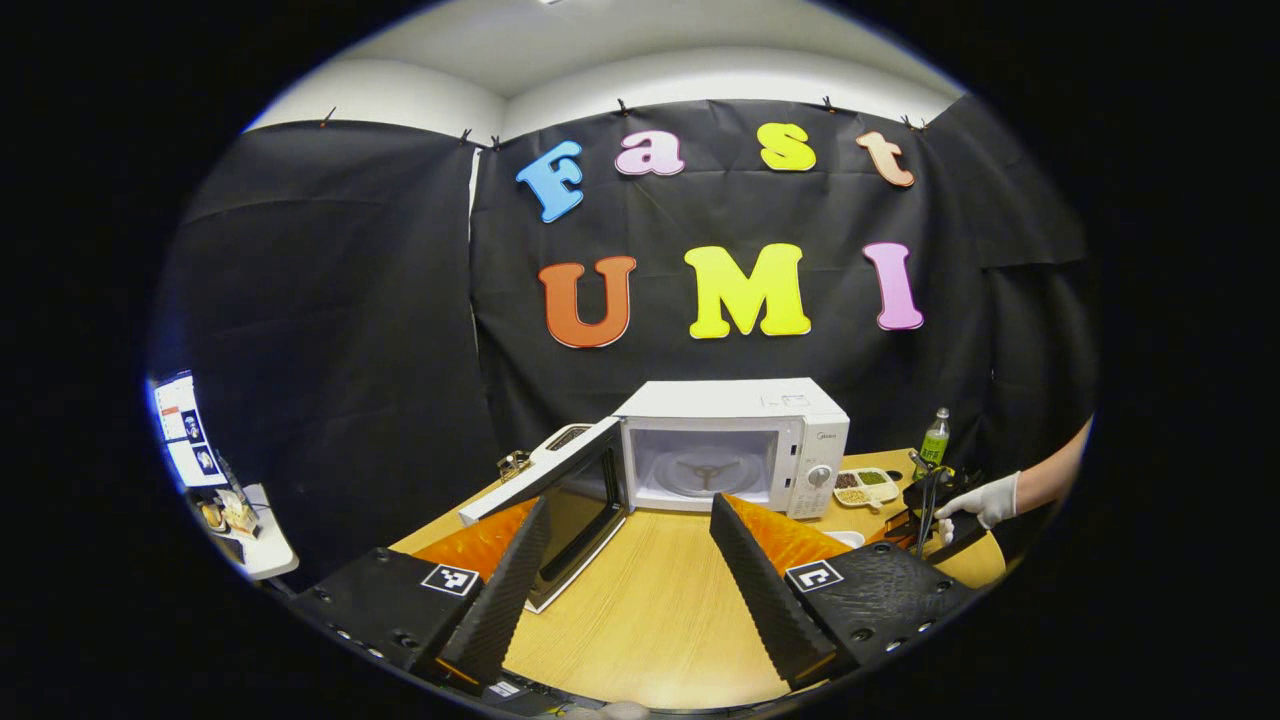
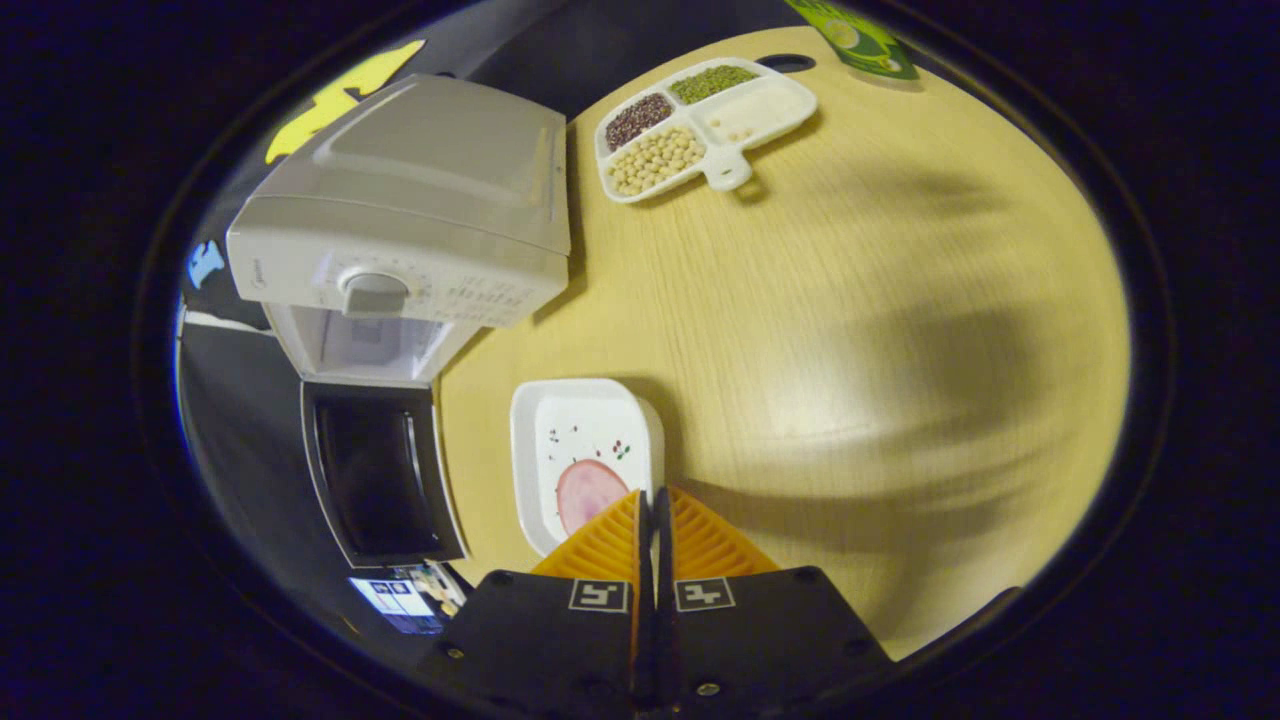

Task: Open the microwave oven with the left hand, put the food in, and close the microwave oven.

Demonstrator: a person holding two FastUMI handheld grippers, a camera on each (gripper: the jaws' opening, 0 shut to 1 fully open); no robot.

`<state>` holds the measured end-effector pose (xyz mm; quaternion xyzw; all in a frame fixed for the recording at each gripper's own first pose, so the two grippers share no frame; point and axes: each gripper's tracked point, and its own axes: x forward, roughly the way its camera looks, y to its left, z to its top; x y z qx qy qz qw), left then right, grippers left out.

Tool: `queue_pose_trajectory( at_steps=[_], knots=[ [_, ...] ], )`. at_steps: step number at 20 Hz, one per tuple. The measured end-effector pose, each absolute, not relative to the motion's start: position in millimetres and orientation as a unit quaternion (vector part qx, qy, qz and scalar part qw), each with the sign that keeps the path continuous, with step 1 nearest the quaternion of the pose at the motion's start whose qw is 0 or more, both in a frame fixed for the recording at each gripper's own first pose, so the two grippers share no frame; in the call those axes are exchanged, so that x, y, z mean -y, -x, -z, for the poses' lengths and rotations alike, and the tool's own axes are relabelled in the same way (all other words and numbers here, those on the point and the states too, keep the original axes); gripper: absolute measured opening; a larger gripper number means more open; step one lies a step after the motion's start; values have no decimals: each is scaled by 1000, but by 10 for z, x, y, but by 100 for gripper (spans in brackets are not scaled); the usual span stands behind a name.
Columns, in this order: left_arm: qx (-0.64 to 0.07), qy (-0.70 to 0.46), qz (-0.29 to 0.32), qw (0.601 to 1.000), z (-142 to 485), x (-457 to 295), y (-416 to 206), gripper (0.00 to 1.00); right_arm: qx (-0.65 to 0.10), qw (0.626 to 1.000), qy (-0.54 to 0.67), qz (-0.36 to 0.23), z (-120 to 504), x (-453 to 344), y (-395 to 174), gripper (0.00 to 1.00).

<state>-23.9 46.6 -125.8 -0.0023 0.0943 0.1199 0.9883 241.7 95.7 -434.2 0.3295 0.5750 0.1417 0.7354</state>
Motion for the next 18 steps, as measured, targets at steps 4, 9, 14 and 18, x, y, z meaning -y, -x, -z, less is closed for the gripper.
queue_pose_trajectory(
  at_steps=[4, 9, 14, 18],
  knots=[
    [-85, 5, -94, 992, 1192, -718, 155, 95, -520, 746, -388, -151, 3992, -1223, -2335, 4],
    [-72, 2, -71, 995, 1065, -1023, 105, 96, -430, 782, -430, -134, 3621, -1683, -2354, 0],
    [-69, -3, -52, 996, 1083, -1296, 27, 96, -359, 797, -475, -101, 3574, -2349, -2487, 0],
    [-72, -2, -41, 997, 1225, -1405, -41, 95, -287, 793, -533, -70, 3485, -2856, -2623, 4]
  ],
)
